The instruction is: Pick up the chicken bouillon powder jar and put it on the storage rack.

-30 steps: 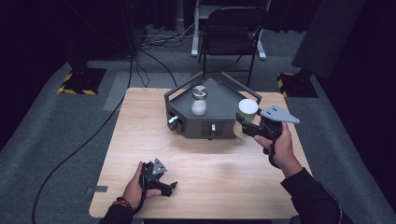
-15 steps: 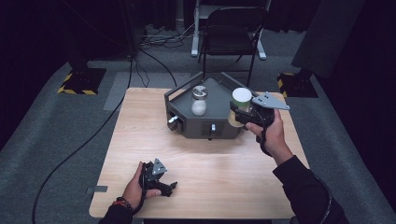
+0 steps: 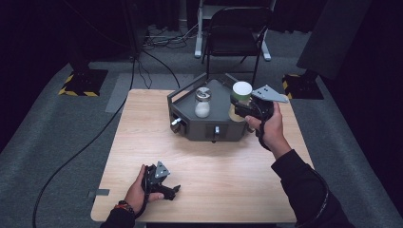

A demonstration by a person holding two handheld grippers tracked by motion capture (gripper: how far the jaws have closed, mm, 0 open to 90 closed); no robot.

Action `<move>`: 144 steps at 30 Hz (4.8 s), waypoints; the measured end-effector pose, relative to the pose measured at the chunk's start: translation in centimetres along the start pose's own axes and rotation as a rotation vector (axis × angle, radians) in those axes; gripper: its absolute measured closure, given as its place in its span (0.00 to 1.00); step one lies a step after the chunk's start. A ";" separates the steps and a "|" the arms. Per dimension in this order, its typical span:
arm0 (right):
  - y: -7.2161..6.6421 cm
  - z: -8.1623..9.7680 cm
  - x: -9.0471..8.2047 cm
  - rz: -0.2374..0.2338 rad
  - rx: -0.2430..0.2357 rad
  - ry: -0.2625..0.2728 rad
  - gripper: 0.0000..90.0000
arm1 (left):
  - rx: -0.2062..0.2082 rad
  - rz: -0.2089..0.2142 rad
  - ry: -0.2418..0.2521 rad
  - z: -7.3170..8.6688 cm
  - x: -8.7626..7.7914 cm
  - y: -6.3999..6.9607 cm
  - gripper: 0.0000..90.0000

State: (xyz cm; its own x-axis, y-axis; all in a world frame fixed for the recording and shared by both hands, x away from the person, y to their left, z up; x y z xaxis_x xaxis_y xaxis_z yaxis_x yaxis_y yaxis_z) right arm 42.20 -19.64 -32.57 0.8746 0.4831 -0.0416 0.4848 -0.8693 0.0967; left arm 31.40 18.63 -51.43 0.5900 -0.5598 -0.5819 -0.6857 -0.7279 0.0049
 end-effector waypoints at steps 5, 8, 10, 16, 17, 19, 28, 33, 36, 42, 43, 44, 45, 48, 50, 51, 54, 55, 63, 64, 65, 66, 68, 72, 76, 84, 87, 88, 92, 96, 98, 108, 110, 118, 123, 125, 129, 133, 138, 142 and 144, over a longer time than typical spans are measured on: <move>0.1 0.1 0.9 0.006 0.005 0.001 0.38 | 0.001 0.001 0.001 0.0 0.0 0.0 0.00; 0.2 0.3 1.5 0.015 0.010 -0.001 0.38 | 0.001 0.001 0.000 0.0 0.0 0.0 0.00; 0.3 0.5 1.8 0.021 0.014 -0.004 0.38 | 0.002 0.001 0.000 0.0 0.0 0.0 0.00; 0.6 1.2 2.8 0.030 0.027 -0.014 0.38 | 0.003 0.003 0.000 0.0 0.0 0.0 0.00; 0.6 1.3 3.0 0.030 0.028 -0.016 0.38 | 0.003 0.002 0.000 0.0 0.0 0.0 0.00; 0.6 1.5 3.3 0.033 0.024 -0.016 0.38 | 0.003 0.003 0.000 0.0 0.0 0.0 0.00; 0.6 2.7 4.8 0.042 0.026 -0.036 0.38 | 0.004 0.004 0.000 0.0 0.0 0.0 0.00; 0.6 3.1 5.1 0.045 0.029 -0.043 0.38 | 0.004 0.004 -0.001 0.0 0.0 0.0 0.00; 0.7 3.4 5.3 0.043 0.035 -0.048 0.37 | 0.003 0.004 0.000 0.0 0.0 0.0 0.00; 0.8 3.8 5.4 0.041 0.040 -0.058 0.37 | 0.003 0.004 0.000 0.0 0.0 0.0 0.00; 0.8 3.9 5.5 0.043 0.038 -0.058 0.37 | 0.003 0.004 0.000 0.0 0.0 0.0 0.00; 0.8 3.9 5.4 0.043 0.039 -0.055 0.37 | 0.003 0.004 0.000 0.0 0.0 0.0 0.00; 0.9 3.9 5.4 0.041 0.039 -0.054 0.37 | 0.003 0.004 0.000 0.0 0.0 0.0 0.00; 0.8 4.0 5.4 0.042 0.034 -0.052 0.37 | 0.003 0.004 0.000 0.0 0.0 0.0 0.00; 0.8 4.1 5.4 0.040 0.034 -0.048 0.37 | 0.003 0.004 0.000 0.0 0.0 0.0 0.00; 0.8 4.1 5.4 0.044 0.034 -0.047 0.37 | 0.003 0.004 0.000 0.0 0.0 0.0 0.00; 0.9 4.3 5.4 0.055 0.036 -0.040 0.37 | 0.004 0.004 0.000 0.0 0.0 0.0 0.00; 1.0 4.4 5.4 0.060 0.042 -0.039 0.37 | 0.003 0.005 0.000 0.0 0.0 0.0 0.00; 0.7 4.7 5.4 0.059 0.002 -0.058 0.26 | 0.003 0.004 0.000 0.0 0.0 0.0 0.00; 0.7 4.7 5.4 0.053 -0.005 -0.068 0.24 | 0.003 0.005 0.000 0.0 0.0 0.0 0.00; 0.6 4.8 5.4 0.054 -0.017 -0.074 0.22 | 0.004 0.006 0.000 0.0 0.0 0.0 0.00; 0.6 4.8 5.4 0.054 -0.017 -0.074 0.22 | 0.004 0.006 0.000 0.0 0.0 0.0 0.00; 0.6 4.9 5.4 0.051 -0.030 -0.086 0.14 | 0.003 0.006 0.002 0.0 0.0 0.0 0.00; 0.5 4.8 5.2 0.041 -0.051 -0.105 0.07 | 0.003 0.005 0.001 0.0 0.0 0.0 0.00; 0.6 4.2 4.8 0.024 -0.099 -0.114 0.06 | 0.004 0.006 0.001 0.0 0.0 0.0 0.00; 0.5 4.4 3.2 0.017 -0.145 -0.105 0.06 | 0.004 0.006 0.000 0.0 0.0 0.0 0.00; 0.3 5.0 2.7 0.020 -0.163 -0.104 0.06 | 0.004 0.006 0.000 0.0 0.0 0.0 0.00; 0.3 5.1 2.5 0.020 -0.165 -0.102 0.06 | 0.004 0.006 0.000 0.0 0.0 0.0 0.00; 0.2 5.4 1.6 0.014 -0.167 -0.078 0.06 | 0.004 0.006 0.001 0.0 0.0 -0.1 0.00; -0.1 5.5 0.7 0.009 -0.170 -0.059 0.06 | 0.003 0.006 0.001 0.0 0.0 0.0 0.00; -0.2 5.7 0.3 0.006 -0.178 -0.055 0.06 | 0.004 0.005 0.000 0.0 0.0 0.0 0.00; -1.1 6.6 -1.6 -0.022 -0.225 -0.034 0.06 | 0.004 0.006 0.000 0.0 0.0 0.0 0.00; -1.1 6.7 -2.0 -0.024 -0.229 -0.027 0.06 | 0.004 0.005 0.000 0.0 0.0 0.0 0.00; -1.7 7.6 -3.2 -0.054 -0.254 -0.016 0.06 | 0.004 0.005 0.000 0.0 0.0 0.0 0.00; -2.2 8.1 -3.9 -0.070 -0.273 0.002 0.06 | 0.004 0.005 0.000 0.0 0.0 0.0 0.00; -2.4 8.3 -4.2 -0.079 -0.284 0.008 0.06 | 0.004 0.005 0.000 0.0 0.0 0.0 0.00; -2.8 8.8 -4.9 -0.094 -0.297 0.013 0.06 | 0.004 0.005 0.000 0.0 0.0 0.0 0.00; -3.1 9.5 -5.4 -0.107 -0.307 0.011 0.06 | 0.004 0.005 0.000 0.0 0.0 0.0 0.00; -3.3 10.6 -6.1 -0.112 -0.320 0.000 0.06 | 0.005 0.005 0.001 0.0 0.0 0.0 0.00; -3.5 11.6 -6.5 -0.125 -0.321 -0.018 0.06 | 0.004 0.005 0.000 0.0 0.0 0.0 0.00; -3.6 11.9 -6.6 -0.129 -0.325 -0.023 0.05 | 0.004 0.005 0.000 0.0 0.0 0.0 0.00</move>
State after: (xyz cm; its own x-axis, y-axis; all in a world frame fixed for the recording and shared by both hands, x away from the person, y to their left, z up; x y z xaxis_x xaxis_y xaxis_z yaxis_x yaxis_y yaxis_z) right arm 34.84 -20.98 -44.50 0.8084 0.5807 -0.0964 0.5657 -0.7209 0.4003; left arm 31.41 18.68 -51.43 0.5864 -0.5637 -0.5817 -0.6906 -0.7232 0.0046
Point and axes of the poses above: each handheld gripper's, and its own axes: x roughly forward along the jaws, z roughly out of its underside, y roughly to its right, the point moved 9 cm from there along x, roughly forward along the jaws, and after that the axes turned 11 degrees about y, right-handed, at the moved point
